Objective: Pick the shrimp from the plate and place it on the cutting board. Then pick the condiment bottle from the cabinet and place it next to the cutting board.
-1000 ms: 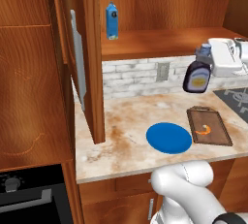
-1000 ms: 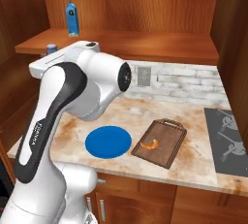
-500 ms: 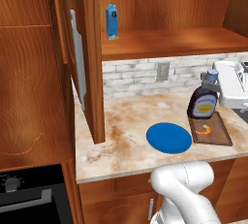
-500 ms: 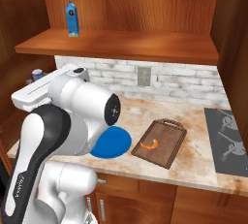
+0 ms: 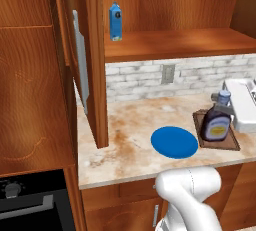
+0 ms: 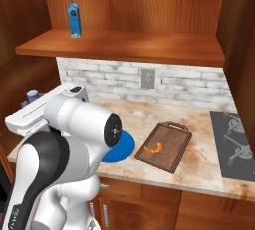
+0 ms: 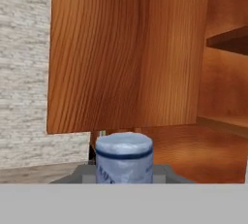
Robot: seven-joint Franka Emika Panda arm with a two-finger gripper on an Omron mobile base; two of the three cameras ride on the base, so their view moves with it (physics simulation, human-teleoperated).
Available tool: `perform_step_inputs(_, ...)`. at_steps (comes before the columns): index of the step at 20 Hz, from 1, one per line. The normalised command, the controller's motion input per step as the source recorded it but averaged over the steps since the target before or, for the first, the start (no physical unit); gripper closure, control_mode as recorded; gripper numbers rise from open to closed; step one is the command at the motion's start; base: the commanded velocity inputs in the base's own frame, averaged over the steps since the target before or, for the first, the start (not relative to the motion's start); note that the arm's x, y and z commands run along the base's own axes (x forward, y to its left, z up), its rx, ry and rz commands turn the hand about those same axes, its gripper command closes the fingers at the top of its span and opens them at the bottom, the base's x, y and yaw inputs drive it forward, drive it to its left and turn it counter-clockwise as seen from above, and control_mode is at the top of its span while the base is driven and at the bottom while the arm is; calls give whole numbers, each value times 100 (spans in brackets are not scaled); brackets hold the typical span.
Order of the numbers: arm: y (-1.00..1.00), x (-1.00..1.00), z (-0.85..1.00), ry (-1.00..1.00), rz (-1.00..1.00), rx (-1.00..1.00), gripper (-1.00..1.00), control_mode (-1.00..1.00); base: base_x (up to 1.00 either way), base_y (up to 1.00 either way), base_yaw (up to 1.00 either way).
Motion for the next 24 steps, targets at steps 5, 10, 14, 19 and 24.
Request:
perform_step_inputs(5, -1, 0, -23, 0, 0, -4, 100, -100, 0, 0, 0)
perform_step_inputs(10, 0, 0, -40, 0, 0, 0, 100, -100, 0, 0, 0)
perform_step_inputs(14, 0, 0, -60, 0, 0, 0, 100, -100, 0, 0, 0)
perform_step_inputs(19, 0, 0, -62, 0, 0, 0, 100, -100, 0, 0, 0)
perform_step_inputs(24, -5, 0, -37, -1, 0, 0, 100, -100, 0, 0, 0)
